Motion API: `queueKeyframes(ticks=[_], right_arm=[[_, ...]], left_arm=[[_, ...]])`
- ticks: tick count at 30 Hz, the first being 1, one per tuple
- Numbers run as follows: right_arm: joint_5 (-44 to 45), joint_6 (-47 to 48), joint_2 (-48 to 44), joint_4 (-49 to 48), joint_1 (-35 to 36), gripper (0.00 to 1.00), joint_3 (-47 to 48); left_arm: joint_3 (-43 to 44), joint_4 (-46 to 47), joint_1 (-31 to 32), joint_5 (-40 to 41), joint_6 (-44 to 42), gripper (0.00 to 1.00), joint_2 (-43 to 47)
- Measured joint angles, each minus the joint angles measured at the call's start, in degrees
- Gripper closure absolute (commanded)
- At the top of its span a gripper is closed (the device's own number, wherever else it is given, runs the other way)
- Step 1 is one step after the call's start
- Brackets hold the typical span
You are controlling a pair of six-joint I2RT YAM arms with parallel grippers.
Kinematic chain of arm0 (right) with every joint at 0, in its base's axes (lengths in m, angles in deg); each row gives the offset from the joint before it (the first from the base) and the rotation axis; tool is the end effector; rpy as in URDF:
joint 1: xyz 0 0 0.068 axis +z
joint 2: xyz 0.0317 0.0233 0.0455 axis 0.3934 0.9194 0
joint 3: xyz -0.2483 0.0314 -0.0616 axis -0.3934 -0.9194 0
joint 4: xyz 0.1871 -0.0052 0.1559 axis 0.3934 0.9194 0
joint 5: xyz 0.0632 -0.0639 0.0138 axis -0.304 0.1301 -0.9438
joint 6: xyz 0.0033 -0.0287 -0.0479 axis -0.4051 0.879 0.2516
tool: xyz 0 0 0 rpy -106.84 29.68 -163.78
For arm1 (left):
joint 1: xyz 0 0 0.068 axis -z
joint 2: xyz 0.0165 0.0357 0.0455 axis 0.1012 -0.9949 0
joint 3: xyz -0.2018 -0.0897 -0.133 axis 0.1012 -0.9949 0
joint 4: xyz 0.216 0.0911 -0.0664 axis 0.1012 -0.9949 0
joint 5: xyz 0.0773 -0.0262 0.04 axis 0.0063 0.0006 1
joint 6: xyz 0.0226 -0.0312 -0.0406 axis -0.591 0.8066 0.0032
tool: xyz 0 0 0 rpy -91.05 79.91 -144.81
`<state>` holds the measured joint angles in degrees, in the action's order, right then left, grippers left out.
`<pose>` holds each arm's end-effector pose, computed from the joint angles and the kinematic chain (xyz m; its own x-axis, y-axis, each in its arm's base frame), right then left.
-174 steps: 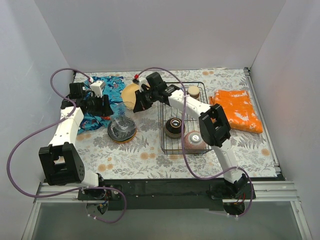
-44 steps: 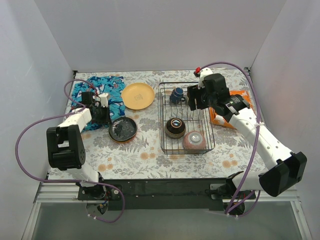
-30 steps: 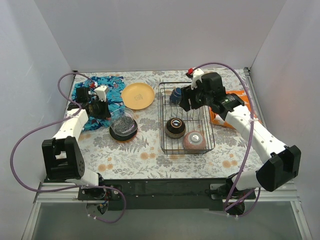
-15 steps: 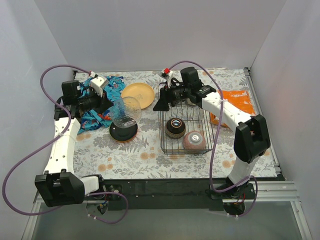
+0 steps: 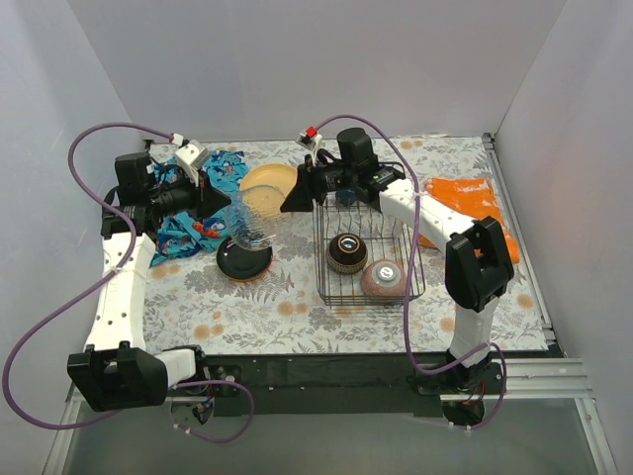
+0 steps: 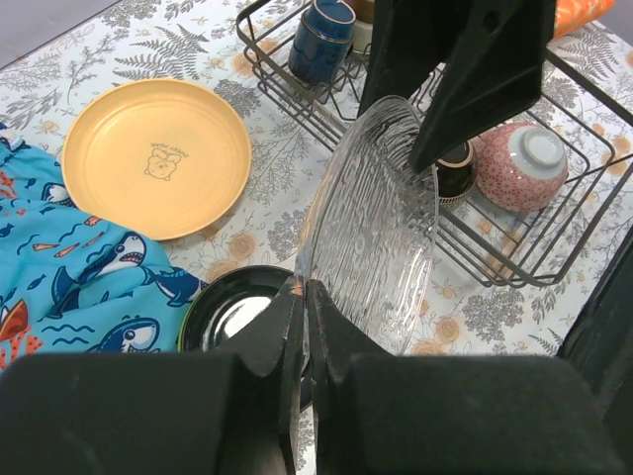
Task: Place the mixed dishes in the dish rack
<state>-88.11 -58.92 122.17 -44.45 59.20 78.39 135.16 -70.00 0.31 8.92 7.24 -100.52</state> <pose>0.3263 0.2727 0.3102 -0.4606 -0.1548 -0.8740 -0.8839 0.1700 0.4357 0.2315 -0.0078 0.3593 -0.7209 -0.2557 -0.6442 0.3695 0.6445 -0.6694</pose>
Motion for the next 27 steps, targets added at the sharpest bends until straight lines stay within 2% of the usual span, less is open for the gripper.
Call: queueKeyframes(ticks=[1, 4, 5, 6, 7, 10, 12, 13, 15, 19, 22, 23, 25, 27], right_arm=[[0.24, -0.63, 0.50, -0.46, 0.04, 0.51, 0.15], [0.81, -1.88, 1.95, -1.40, 0.07, 0.74, 0.72], [0.98, -2.38, 2.40, -1.88, 0.07, 0.90, 0.94], [1.03, -2.80, 2.91, -2.19, 0.09, 0.96, 1.16], [1.07, -3.17, 3.21, -2.49, 0.13, 0.99, 1.27], [2.29, -3.82, 3.34, -2.51, 0.35, 0.99, 1.60], [3.32, -3.58, 3.23, -2.56, 0.37, 0.99, 1.70], [4.48, -3.21, 2.93, -1.95, 0.37, 0.99, 1.70], [7.10, -2.23, 1.81, -0.39, 0.35, 0.99, 1.68], [18.73, 1.22, -5.64, 5.95, 0.35, 0.99, 0.48], [29.86, 3.76, -14.03, 8.35, 0.37, 0.99, -1.95], [33.66, 4.50, -16.85, 8.85, 0.35, 0.99, -3.04], [40.79, 5.79, -21.88, 9.66, 0.35, 0.99, -4.92], [49.68, 6.69, -26.05, 12.15, 0.35, 0.99, -5.66]], left_arm=[[0.00, 0.02, 0.00, -0.24, 0.37, 1.00, 0.00], [0.00, 0.24, 0.00, -0.92, 1.66, 1.00, 0.00], [0.00, 0.55, 0.00, -1.07, 2.10, 1.00, 0.00], [0.00, 0.72, 0.00, -1.07, 2.40, 1.00, 0.00], [0.00, 0.98, 0.00, -1.07, 2.84, 0.97, 0.00], [-0.22, 3.13, 0.02, -0.04, 5.16, 0.80, 0.02], [-0.68, 5.25, 0.07, 1.51, 7.43, 0.73, 0.02], [-0.90, 6.29, 0.11, 2.60, 8.72, 0.60, 0.00], [-1.16, 8.48, 0.11, 4.94, 10.86, 0.58, -0.02], [-1.53, 14.64, 0.11, 10.99, 15.65, 0.52, -0.02], [-2.51, 20.13, 0.11, 15.69, 18.64, 0.59, 0.04], [-3.19, 21.84, 0.11, 17.38, 19.56, 0.81, 0.11], [-5.29, 24.74, 0.11, 19.87, 21.53, 1.00, 0.24], [-8.20, 26.86, 0.11, 20.39, 23.12, 1.00, 0.22]])
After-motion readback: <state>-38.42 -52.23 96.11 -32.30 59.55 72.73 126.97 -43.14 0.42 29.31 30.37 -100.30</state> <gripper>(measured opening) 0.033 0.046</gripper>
